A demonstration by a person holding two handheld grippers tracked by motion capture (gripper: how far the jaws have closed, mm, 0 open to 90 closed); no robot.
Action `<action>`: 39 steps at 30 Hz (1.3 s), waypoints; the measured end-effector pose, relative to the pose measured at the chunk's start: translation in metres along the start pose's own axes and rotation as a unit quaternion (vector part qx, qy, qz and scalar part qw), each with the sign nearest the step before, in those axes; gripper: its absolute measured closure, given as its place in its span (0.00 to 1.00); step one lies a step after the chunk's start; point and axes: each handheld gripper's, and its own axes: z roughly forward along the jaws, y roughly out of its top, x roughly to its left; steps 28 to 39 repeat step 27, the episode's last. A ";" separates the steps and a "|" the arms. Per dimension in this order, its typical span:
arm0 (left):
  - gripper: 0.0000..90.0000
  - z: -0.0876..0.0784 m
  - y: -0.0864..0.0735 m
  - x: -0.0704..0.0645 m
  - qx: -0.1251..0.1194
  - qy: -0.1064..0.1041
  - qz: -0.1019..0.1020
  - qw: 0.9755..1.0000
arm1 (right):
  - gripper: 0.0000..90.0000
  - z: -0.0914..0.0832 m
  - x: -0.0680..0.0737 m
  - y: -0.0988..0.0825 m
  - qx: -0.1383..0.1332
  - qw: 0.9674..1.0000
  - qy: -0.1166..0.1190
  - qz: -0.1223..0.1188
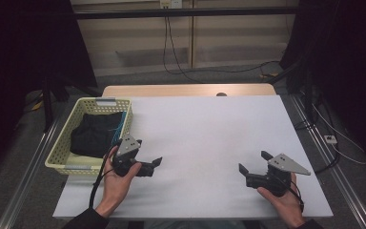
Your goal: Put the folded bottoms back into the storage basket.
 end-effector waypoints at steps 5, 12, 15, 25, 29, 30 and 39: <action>0.06 0.006 -0.013 -0.001 0.005 -0.007 -0.015 1.000 | 0.06 0.000 0.000 0.000 0.001 1.000 0.000 0.000; 0.06 0.005 -0.024 -0.004 0.010 -0.001 -0.012 1.000 | 0.06 -0.001 0.000 0.000 0.000 1.000 -0.001 -0.001; 0.06 0.008 -0.027 -0.004 0.027 -0.006 -0.019 0.999 | 0.06 -0.001 0.001 0.000 0.001 1.000 -0.001 0.000; 0.07 0.011 -0.033 0.001 0.020 0.004 -0.028 0.999 | 0.06 -0.001 0.000 -0.001 0.002 1.000 -0.002 0.000; 0.07 0.011 -0.033 0.001 0.021 0.007 -0.022 1.000 | 0.06 -0.001 0.000 -0.001 0.003 1.000 -0.002 0.001; 0.07 0.011 -0.033 0.001 0.021 0.007 -0.022 1.000 | 0.06 -0.001 0.000 -0.001 0.003 1.000 -0.002 0.001; 0.07 0.011 -0.033 0.001 0.021 0.007 -0.022 1.000 | 0.06 -0.001 0.000 -0.001 0.003 1.000 -0.002 0.001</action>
